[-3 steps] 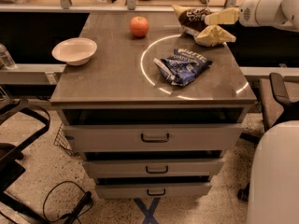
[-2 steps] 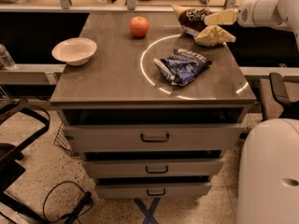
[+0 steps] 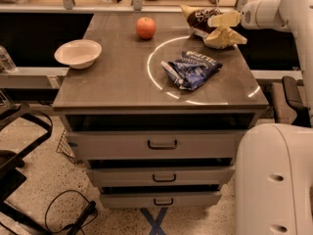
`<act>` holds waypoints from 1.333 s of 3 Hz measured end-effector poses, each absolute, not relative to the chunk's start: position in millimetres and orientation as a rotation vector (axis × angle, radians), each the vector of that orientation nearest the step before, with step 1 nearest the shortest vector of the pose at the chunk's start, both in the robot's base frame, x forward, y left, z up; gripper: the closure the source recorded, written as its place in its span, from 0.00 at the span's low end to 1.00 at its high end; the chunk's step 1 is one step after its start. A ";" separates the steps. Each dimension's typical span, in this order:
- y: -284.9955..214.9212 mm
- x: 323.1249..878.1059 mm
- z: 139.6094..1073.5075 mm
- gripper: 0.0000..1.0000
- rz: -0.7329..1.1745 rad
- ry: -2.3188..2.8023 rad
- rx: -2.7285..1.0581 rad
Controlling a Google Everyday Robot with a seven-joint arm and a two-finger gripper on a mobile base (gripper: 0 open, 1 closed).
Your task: Move brown chip bag near paper bowl
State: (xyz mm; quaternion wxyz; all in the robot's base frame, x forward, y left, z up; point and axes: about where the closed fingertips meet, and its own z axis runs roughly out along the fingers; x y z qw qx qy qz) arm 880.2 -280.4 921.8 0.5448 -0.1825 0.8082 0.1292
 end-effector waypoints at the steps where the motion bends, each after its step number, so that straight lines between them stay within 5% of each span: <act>1: -269.3 886.9 909.7 0.14 0.326 1.930 -0.446; 4: -247.9 893.8 893.4 0.85 0.359 1.946 -0.477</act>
Offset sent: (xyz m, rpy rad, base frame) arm 0.0356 0.0251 -0.0177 0.0056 0.0453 0.0740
